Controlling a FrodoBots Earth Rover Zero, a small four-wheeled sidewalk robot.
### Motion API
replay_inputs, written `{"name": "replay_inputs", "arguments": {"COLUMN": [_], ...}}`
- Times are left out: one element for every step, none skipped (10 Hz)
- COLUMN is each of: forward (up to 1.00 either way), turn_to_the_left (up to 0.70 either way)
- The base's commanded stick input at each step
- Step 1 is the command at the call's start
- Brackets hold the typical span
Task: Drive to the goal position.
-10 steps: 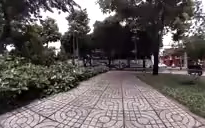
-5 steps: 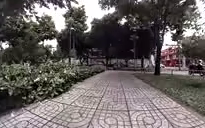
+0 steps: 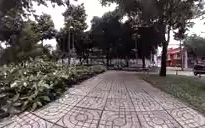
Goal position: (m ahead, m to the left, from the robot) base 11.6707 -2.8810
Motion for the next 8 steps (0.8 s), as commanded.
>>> {"name": "replay_inputs", "arguments": {"forward": [1.0,1.0,1.0,1.0,1.0,1.0,1.0,1.0], "turn_to_the_left": [-0.08,0.0,0.0,0.0,0.0,0.0,0.0,-0.02]}}
